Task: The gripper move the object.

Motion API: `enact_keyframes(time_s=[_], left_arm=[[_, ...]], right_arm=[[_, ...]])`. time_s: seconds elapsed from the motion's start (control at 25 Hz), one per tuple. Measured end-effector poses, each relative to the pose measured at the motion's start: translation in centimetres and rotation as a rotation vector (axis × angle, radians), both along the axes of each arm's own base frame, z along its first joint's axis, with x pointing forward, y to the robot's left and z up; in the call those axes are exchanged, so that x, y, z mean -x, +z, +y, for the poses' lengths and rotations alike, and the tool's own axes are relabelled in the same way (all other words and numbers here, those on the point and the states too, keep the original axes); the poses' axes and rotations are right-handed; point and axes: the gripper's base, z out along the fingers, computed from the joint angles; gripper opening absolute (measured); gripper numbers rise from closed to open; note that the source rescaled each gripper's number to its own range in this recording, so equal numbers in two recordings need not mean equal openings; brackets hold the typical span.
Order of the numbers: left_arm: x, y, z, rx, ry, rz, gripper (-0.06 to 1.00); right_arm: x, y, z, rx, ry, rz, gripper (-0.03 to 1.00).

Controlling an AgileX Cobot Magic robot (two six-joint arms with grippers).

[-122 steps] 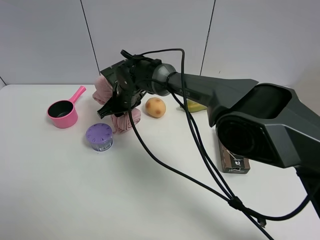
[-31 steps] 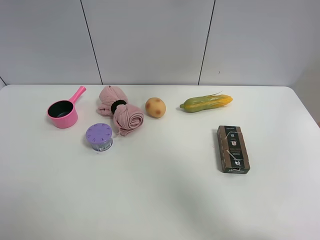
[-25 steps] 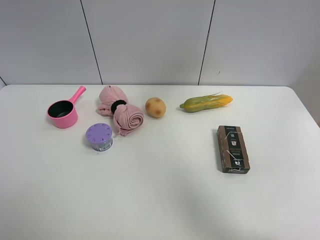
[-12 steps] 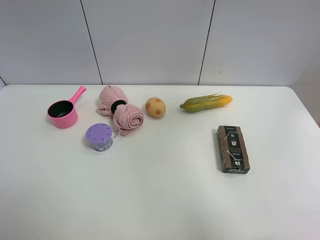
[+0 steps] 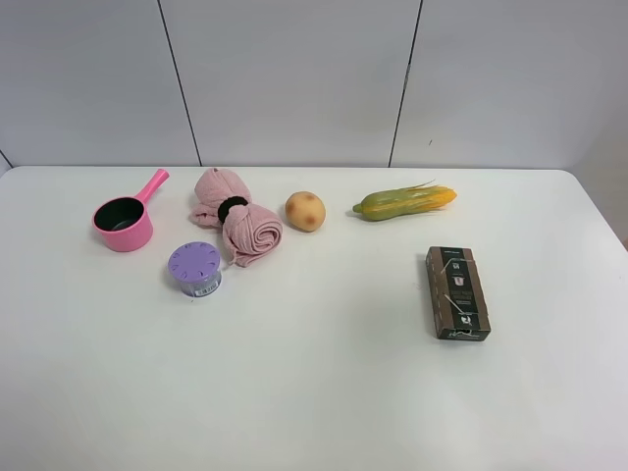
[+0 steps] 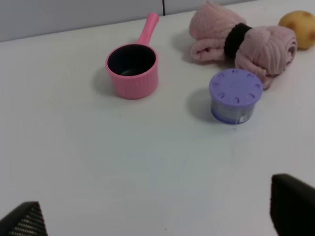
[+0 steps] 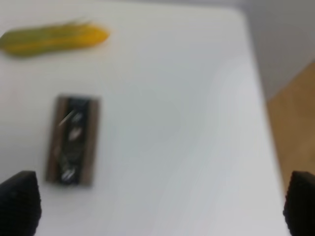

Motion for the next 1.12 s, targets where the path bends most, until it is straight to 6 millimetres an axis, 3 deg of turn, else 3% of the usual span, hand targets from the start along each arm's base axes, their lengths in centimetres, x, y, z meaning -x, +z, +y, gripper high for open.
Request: enact_keyframes(time_s=[0.16, 0.32, 0.56, 1.0, 1.12], left_arm=[[0.0, 0.0, 0.0, 0.000, 0.000, 0.000, 1.00], [0.0, 0.0, 0.0, 0.000, 0.000, 0.000, 1.00], [0.0, 0.0, 0.0, 0.000, 0.000, 0.000, 1.00], [0.0, 0.0, 0.0, 0.000, 0.000, 0.000, 1.00], [0.0, 0.0, 0.0, 0.000, 0.000, 0.000, 1.00]], right_arm=[[3.1, -4.4, 1.1, -0.125, 0.114, 0.023, 1.00], [5.5, -7.7, 1.1, -0.142, 0.152, -0.032, 1.00], [7.8, -10.2, 0.7, -0.134, 0.157, -0.104, 1.00], [7.4, -13.9, 0.8, -0.139, 0.157, -0.057, 1.00], [7.3, -14.0, 0.8, -0.140, 0.153, -0.052, 1.00]])
